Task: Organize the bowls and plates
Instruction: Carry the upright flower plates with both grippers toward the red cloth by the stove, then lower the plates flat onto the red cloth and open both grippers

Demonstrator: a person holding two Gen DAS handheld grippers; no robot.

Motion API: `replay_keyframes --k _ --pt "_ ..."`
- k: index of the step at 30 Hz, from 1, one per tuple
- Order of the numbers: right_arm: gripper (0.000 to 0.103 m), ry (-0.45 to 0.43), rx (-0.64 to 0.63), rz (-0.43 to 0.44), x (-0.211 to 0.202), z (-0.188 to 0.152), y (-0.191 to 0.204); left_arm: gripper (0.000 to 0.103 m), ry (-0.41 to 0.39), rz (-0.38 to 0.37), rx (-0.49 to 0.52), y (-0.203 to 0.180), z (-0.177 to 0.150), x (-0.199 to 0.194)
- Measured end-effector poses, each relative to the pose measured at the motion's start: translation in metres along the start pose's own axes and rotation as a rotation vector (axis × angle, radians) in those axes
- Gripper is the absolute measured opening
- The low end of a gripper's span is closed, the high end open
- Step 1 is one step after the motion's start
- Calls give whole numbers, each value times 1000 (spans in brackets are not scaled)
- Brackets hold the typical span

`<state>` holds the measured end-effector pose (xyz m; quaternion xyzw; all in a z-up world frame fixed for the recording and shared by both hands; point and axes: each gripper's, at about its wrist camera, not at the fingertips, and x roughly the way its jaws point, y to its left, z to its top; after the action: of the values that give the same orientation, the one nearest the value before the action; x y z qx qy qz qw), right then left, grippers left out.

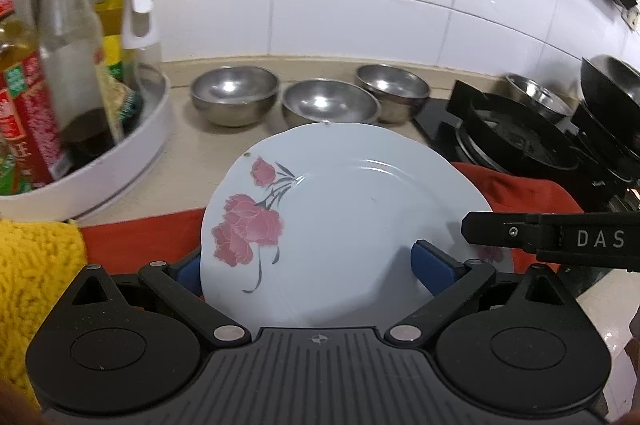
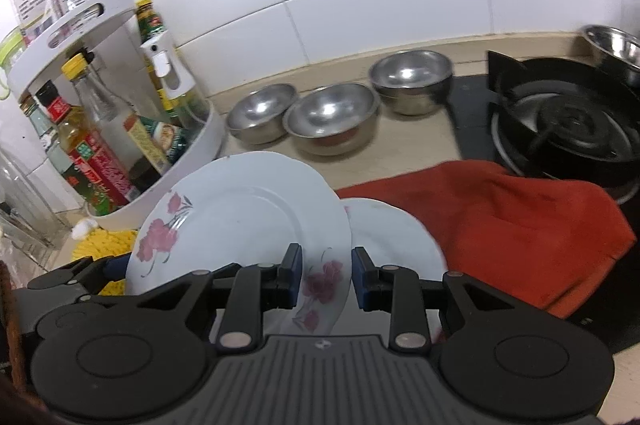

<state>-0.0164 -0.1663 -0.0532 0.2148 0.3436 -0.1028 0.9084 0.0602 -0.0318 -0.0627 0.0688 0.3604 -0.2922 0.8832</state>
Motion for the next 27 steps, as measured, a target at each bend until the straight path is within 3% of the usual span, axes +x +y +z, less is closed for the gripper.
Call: replay_keyframes --k 9,27 --pt "25 25 33 -26 -3 -6 -27 101 34 -17 15 -19 -4 13" --pt "25 42 51 -64 1 -4 -38 101 70 -65 33 -25 -2 30"
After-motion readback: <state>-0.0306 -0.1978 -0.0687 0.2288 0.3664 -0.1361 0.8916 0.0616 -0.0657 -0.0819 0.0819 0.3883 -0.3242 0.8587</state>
